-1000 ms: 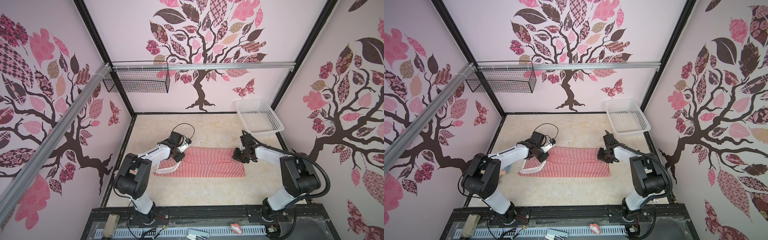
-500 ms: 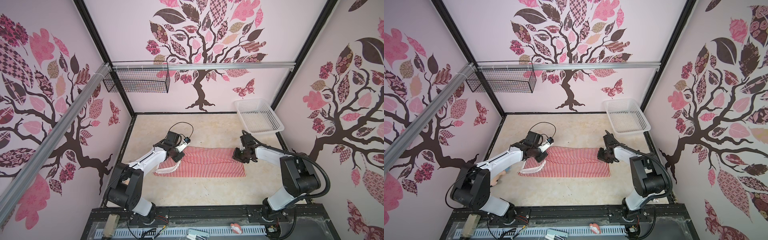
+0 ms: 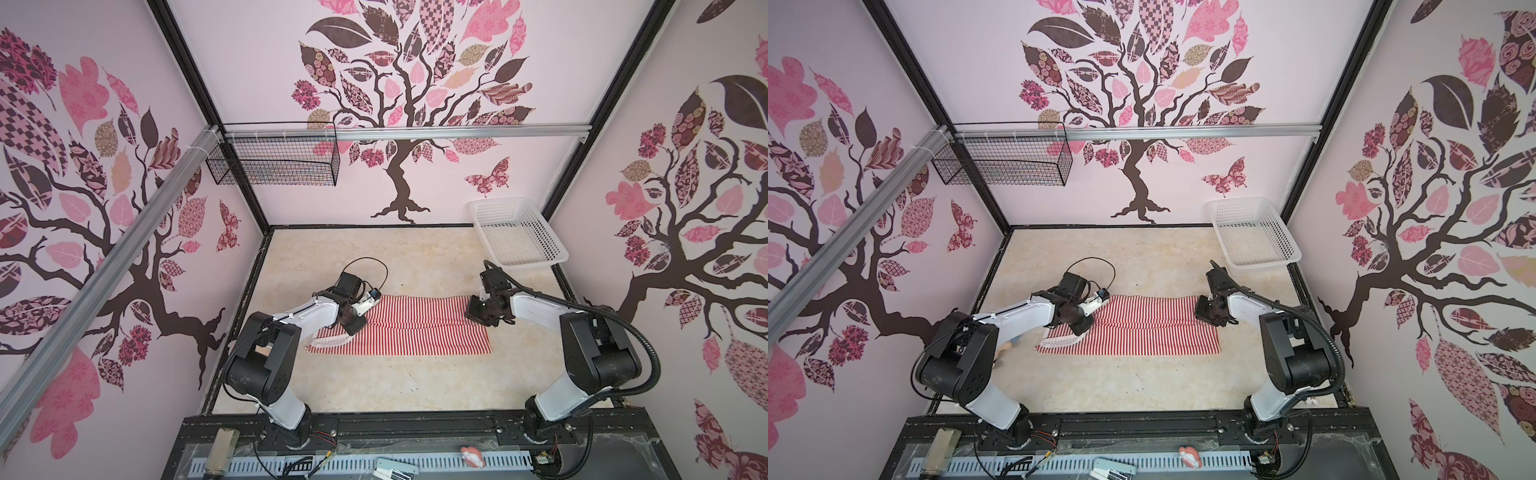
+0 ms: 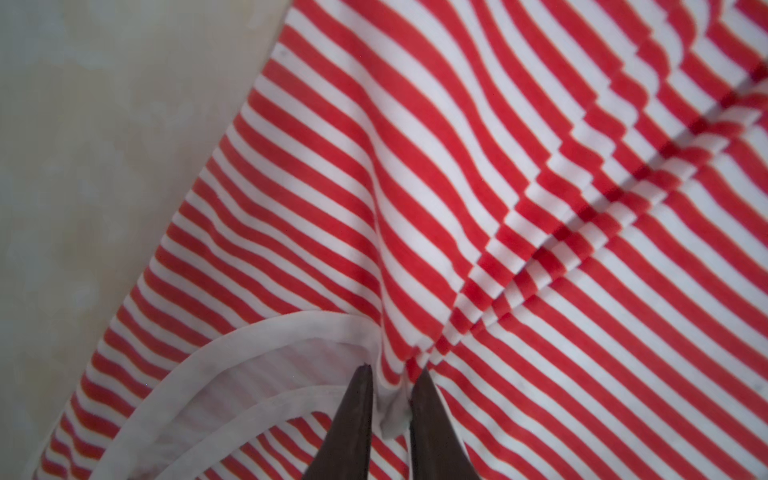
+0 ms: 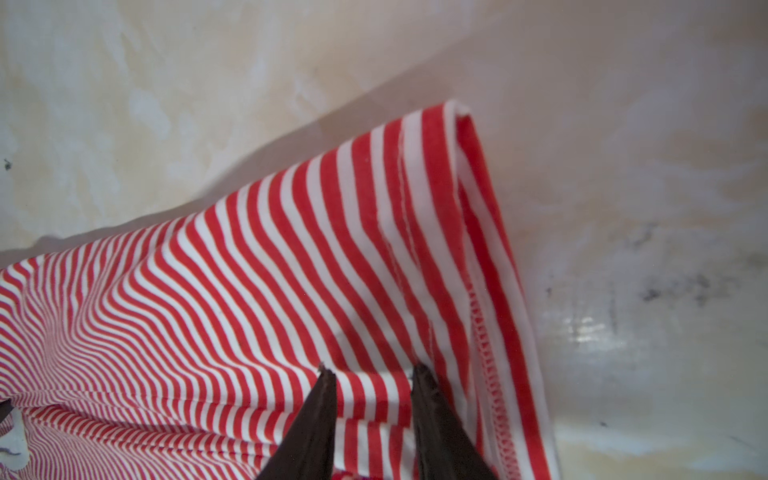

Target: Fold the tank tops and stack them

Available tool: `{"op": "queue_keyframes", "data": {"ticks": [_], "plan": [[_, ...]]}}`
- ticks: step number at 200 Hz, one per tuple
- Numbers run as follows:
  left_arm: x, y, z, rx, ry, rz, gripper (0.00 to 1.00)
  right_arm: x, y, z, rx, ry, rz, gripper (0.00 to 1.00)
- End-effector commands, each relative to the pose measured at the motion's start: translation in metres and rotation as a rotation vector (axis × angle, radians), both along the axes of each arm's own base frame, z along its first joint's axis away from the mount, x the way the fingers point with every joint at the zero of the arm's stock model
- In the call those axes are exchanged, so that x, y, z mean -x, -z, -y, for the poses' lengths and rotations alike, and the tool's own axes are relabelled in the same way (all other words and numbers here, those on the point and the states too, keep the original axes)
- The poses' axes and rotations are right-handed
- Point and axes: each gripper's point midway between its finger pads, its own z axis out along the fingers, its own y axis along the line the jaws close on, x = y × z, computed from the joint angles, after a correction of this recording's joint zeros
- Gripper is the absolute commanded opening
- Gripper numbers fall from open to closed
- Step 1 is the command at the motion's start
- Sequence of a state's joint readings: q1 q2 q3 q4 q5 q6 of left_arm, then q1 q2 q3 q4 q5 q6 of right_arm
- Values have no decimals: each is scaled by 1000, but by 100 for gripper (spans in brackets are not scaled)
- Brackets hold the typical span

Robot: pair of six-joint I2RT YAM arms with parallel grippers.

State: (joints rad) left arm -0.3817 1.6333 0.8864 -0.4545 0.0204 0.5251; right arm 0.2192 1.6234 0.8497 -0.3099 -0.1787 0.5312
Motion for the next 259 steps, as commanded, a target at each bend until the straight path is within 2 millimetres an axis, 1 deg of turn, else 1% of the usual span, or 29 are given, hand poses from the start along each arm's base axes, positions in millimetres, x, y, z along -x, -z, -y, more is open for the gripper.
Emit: {"op": "queue_keyframes", "data": {"ticks": [1, 12, 28, 46, 63, 82, 103, 131, 145, 166, 186, 206, 223, 241, 250, 259], "plan": [[-5, 7, -13, -74, -36, 16, 26, 4, -4, 7, 20, 16, -12, 35], [-5, 1, -13, -71, -46, 27, 30, 4, -8, 8, 31, 18, -5, 35], [-3, -15, -10, -40, -43, 45, 35, 5, -15, 13, 55, 27, 5, 35], [-2, -37, -6, 5, -39, 81, 45, 3, -28, 13, 44, 29, 38, 36], [-5, -58, 2, 61, -48, 102, 48, 0, -42, 9, 20, 31, 71, 37], [-13, -67, 15, 122, -54, 93, 49, -5, -51, 3, -11, 22, 96, 39], [-27, -61, 26, 149, -71, 56, 49, -8, -50, -10, -34, -7, 88, 39], [-39, -37, 38, 158, -74, -21, 47, -11, -38, -25, -69, -37, 63, 37], [-42, -27, 39, 148, -75, -38, 46, -10, -30, -26, -75, -40, 46, 37], [-48, -12, 35, 105, -78, -42, 46, -5, -18, -26, -72, -47, 19, 37], [-56, -2, 26, 46, -107, -28, 46, 3, -5, -20, -41, -46, -12, 37], [-63, 7, 9, -50, -144, 5, 46, 12, 7, -6, 35, -27, -51, 37], [-61, 14, -1, -102, -144, 3, 44, 19, 19, 6, 77, -5, -88, 37], [-57, 11, -3, -107, -138, 14, 45, 23, 28, 19, 97, 25, -123, 36], [-55, 9, -5, -104, -138, 20, 45, 23, 28, 23, 103, 34, -128, 36], [-54, 7, -7, -104, -143, 24, 46, 22, 25, 25, 111, 37, -118, 36]]}}
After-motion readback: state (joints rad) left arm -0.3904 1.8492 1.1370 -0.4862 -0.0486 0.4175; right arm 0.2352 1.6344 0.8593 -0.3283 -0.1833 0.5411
